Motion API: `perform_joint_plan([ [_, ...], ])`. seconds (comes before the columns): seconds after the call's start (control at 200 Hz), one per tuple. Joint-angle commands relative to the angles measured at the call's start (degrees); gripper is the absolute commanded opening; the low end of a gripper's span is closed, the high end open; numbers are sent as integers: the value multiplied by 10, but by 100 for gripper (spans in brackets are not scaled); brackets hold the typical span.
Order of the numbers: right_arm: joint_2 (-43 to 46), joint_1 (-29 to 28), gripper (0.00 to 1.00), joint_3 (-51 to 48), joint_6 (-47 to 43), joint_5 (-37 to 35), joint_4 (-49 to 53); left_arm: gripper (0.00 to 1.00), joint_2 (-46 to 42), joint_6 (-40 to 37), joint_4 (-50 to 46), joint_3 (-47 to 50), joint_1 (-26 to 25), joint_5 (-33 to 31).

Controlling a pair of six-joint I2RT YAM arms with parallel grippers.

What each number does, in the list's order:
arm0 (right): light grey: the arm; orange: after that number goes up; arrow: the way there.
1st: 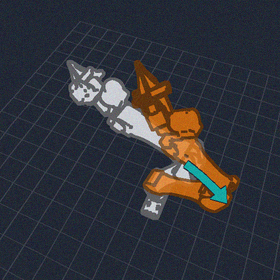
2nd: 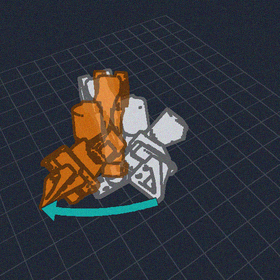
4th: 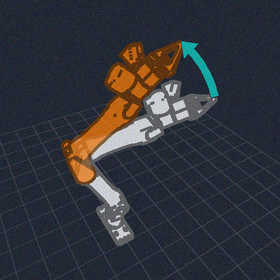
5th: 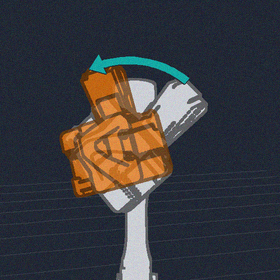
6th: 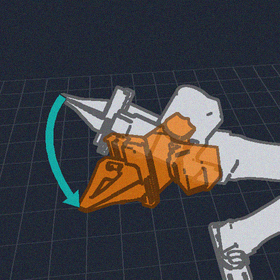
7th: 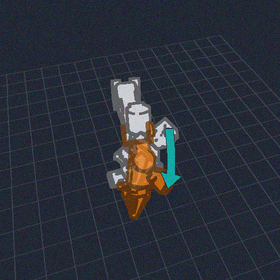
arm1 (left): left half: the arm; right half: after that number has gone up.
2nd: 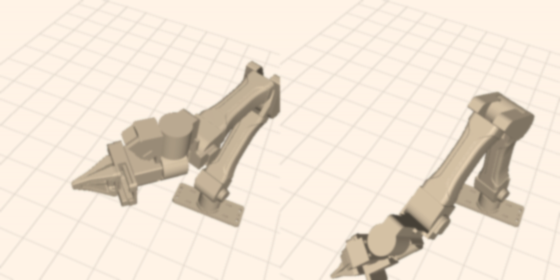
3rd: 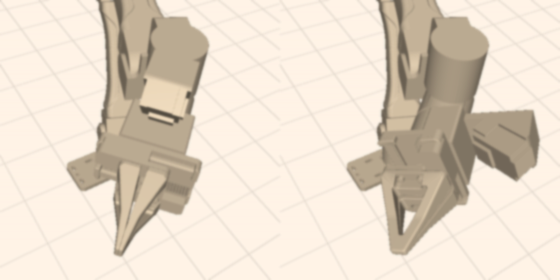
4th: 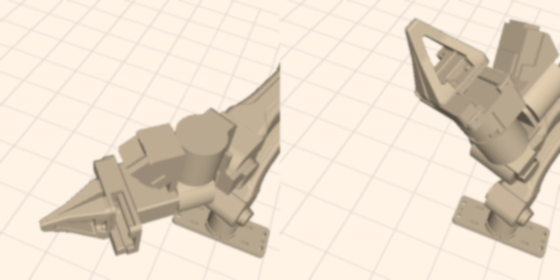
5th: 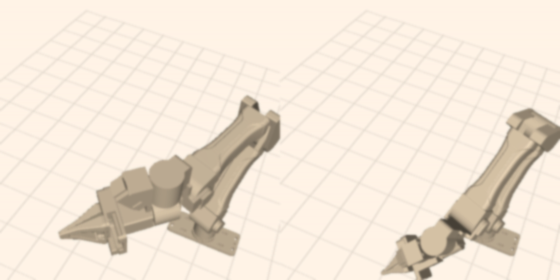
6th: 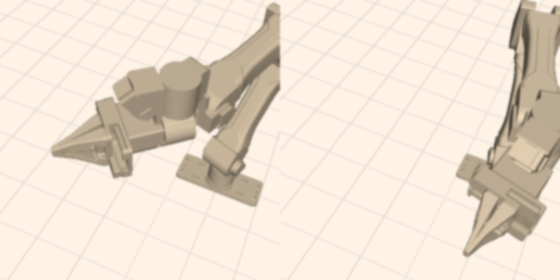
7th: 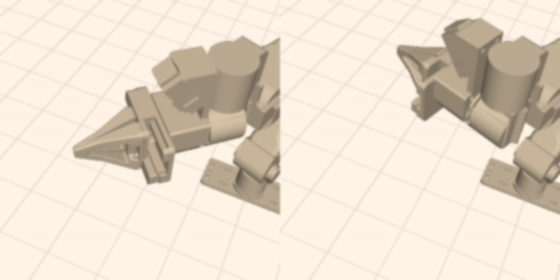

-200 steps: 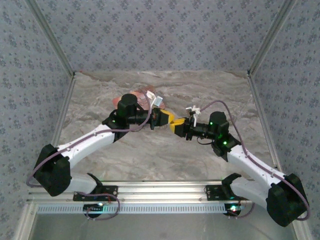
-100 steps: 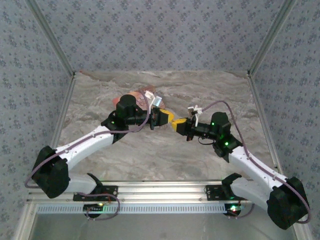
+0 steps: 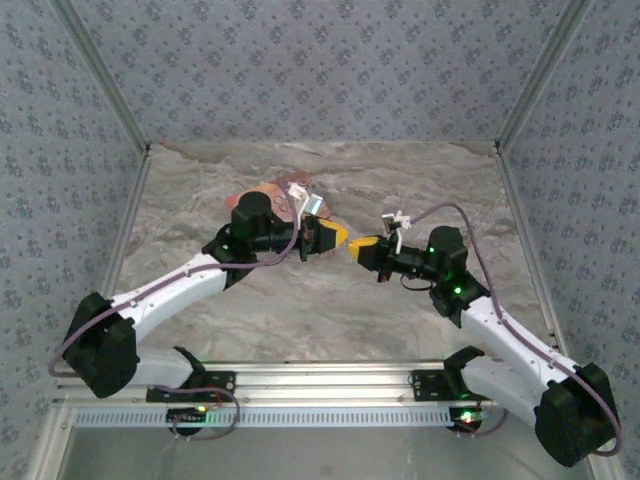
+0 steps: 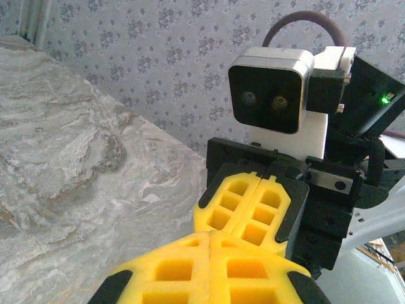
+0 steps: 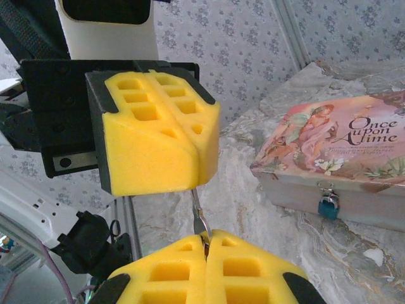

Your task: Unlock a padlock with a key

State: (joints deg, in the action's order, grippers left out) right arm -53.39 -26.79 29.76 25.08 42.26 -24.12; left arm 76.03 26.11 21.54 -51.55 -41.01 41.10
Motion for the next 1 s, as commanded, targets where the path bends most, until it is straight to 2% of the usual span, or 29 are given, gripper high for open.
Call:
perform_joint_plan([
  [0.0, 13, 10, 1, -3, 11, -10, -7, 0, -18, -10, 16, 10, 0, 15],
  [0.17, 14, 10, 0, 4, -5, -19, 27, 1, -18, -10, 15, 9, 0, 14],
  [0.335, 15, 10, 0, 20, -51, -58, 126, 46, -30, -20, -19, 0, 3, -15],
  [0.505, 15, 10, 0, 30, -82, -120, 216, 71, -49, -33, -100, 1, 22, -114],
  [0.58, 11, 9, 0, 32, -88, -154, 250, 76, -38, -39, -143, -7, 34, -159],
  [0.71, 9, 8, 0, 34, -84, -221, 302, 77, 14, -64, -251, -57, 56, -257],
  [0.824, 7, 9, 0, 35, -74, -276, 346, 77, 95, -90, -343, -132, 76, -315],
  [0.994, 6, 10, 0, 34, -59, -326, 382, 77, 224, -139, -436, -259, 76, -384],
])
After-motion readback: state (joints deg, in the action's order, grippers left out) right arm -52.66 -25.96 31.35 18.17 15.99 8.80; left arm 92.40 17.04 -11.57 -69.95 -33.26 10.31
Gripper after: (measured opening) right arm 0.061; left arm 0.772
